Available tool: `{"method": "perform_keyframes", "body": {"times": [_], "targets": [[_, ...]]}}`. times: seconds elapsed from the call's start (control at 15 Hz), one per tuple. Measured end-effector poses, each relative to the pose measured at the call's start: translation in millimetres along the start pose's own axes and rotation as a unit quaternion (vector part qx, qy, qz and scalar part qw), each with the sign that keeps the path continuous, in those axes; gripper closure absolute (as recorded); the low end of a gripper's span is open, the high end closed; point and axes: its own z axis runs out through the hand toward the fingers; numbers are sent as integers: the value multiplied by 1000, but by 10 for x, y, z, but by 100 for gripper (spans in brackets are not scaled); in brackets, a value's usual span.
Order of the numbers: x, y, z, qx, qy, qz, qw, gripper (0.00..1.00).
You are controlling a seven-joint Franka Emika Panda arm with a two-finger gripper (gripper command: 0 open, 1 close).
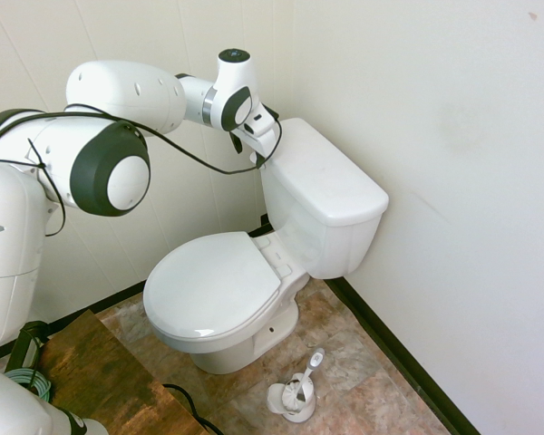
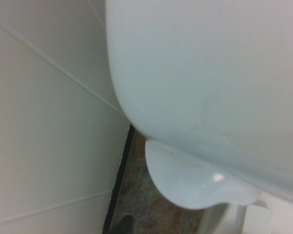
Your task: Flush the toilet
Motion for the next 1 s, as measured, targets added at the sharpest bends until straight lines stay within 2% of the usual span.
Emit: {"method": "perform_keyframes", "body": {"times": [1.0], "targets": [[110, -230, 145, -15, -14, 40, 999, 100]]}}
